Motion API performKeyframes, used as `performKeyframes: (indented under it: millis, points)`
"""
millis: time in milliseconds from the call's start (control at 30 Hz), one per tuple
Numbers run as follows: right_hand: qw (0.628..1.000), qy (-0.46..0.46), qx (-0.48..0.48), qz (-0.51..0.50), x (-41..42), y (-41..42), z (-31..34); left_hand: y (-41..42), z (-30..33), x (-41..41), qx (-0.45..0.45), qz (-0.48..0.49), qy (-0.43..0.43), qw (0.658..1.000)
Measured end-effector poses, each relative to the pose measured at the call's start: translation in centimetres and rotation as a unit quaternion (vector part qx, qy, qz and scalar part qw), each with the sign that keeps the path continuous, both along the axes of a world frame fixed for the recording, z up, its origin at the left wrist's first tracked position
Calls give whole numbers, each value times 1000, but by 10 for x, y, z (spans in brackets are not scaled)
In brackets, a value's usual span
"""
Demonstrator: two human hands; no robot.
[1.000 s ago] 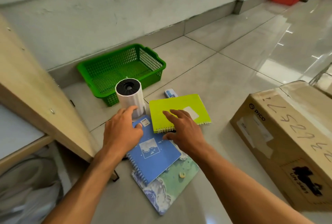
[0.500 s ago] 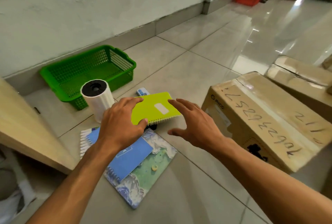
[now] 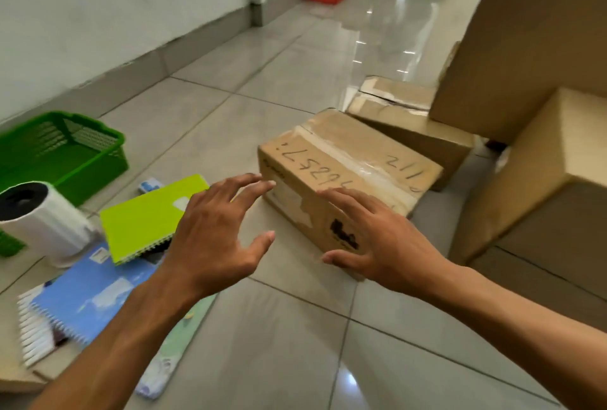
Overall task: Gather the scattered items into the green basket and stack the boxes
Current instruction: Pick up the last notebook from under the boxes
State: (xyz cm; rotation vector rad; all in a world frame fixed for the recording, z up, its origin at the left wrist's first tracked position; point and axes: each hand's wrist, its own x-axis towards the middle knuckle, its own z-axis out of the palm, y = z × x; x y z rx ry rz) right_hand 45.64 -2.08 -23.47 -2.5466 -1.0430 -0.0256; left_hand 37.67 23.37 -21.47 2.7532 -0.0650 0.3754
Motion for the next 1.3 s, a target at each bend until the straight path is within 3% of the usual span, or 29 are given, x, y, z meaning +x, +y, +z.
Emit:
performKeyframes:
  millis: [300,533,767,1033,1167,1300]
  points:
    - [992,9,21,-121,-36,-134,10,-125,-4,22,14,-163,12,986]
    - [965,42,49,-255,-98,-240,-7,-219,-25,22,17,-255,39,966]
    - [900,106,41,-420,-178,-356,-49,-316,-70,12,10,-342,96,935]
    - [794,169,-31,-583,-249,-478,-85,-392,-115,-2,25,-425,153,892]
    - [772,270,-133,-559,-275,-490,-111,-424,-125,-10,15,-446,161,880]
    - [793,224,-145,-547,-288,-461,-128,-443,-133,-18,4,-453,170,875]
